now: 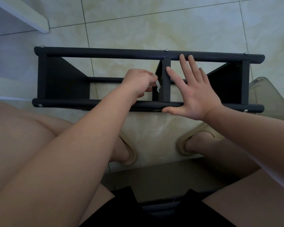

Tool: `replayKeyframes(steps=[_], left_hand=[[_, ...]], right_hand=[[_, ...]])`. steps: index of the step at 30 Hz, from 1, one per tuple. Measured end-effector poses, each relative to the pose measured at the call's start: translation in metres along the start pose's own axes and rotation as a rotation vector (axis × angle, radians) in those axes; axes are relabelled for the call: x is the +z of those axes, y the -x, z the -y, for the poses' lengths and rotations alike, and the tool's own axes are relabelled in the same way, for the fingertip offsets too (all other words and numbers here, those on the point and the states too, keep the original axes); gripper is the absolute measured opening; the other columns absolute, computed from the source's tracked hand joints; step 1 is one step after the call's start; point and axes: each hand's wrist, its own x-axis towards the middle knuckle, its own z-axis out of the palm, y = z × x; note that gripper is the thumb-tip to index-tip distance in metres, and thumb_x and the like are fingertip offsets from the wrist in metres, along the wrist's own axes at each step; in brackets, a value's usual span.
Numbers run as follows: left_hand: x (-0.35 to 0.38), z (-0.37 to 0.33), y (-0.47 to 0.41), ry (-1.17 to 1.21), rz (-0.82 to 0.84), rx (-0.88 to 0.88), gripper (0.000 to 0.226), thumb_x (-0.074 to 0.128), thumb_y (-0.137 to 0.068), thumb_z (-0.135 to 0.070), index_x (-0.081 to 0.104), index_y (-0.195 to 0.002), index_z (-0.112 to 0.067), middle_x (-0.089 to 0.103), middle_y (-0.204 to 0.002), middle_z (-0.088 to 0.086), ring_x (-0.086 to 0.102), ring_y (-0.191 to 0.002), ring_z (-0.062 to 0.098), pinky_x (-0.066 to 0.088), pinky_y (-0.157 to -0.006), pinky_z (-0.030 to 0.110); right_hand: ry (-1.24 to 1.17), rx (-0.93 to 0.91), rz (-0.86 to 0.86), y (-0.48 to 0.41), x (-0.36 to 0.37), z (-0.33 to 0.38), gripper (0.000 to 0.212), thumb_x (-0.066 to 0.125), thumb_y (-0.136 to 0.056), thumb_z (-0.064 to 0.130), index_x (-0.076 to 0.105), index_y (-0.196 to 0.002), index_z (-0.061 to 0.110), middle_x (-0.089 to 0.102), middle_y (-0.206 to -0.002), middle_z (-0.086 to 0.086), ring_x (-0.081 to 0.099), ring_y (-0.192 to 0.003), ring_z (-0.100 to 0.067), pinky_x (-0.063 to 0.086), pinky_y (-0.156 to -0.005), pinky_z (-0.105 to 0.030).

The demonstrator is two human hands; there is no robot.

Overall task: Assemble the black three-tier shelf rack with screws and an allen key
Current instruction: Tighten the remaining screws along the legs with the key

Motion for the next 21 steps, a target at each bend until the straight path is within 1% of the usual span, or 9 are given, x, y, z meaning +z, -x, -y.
replayKeyframes(steps=[3,7,15,21], left_hand=[[0.0007,-0.001,0.0007,-0.002,0.004,-0.004,0.005,0.067,-0.093,-0.029,0.069,-0.089,-0.027,0.075,-0.088,-0.006,0.07,-0.086,0.011,0.049,-0.078,0.032],[0.0004,-0.0013,0.0004,-0.011,0.015,-0.006,0.005,0.065,-0.094,-0.028,0.068,-0.096,-0.025,0.076,-0.088,-0.006,0.07,-0.084,0.011,0.05,-0.08,0.033],[-0.0007,-0.002,0.0019,-0.004,0.052,-0.017,0.007,0.065,-0.094,-0.027,0.068,-0.089,-0.024,0.077,-0.08,-0.011,0.07,-0.084,0.008,0.048,-0.078,0.03],[-0.0025,-0.0029,0.0023,0.001,0.084,-0.042,0.006,0.065,-0.094,-0.028,0.069,-0.094,-0.023,0.076,-0.077,-0.013,0.07,-0.086,0.007,0.049,-0.084,0.031]], right_hand=[[0.005,-0.003,-0.001,0.0,0.0006,-0.0005,0.112,0.037,-0.076,0.092,0.012,-0.163,0.025,-0.005,-0.17,-0.017,-0.006,-0.156,-0.04,0.017,-0.12,-0.066],[0.006,-0.005,-0.008,-0.0004,0.0006,-0.0005,0.112,0.037,-0.076,0.091,0.014,-0.163,0.024,-0.004,-0.169,-0.018,-0.004,-0.156,-0.041,0.019,-0.119,-0.066],[0.001,-0.001,0.001,-0.0004,-0.0001,-0.0005,0.113,0.035,-0.076,0.092,0.013,-0.163,0.024,-0.005,-0.17,-0.017,-0.006,-0.156,-0.04,0.018,-0.12,-0.066],[0.006,-0.005,-0.002,-0.0007,0.0007,-0.0011,0.113,0.035,-0.076,0.093,0.013,-0.163,0.024,-0.005,-0.169,-0.018,-0.006,-0.156,-0.04,0.018,-0.119,-0.066]])
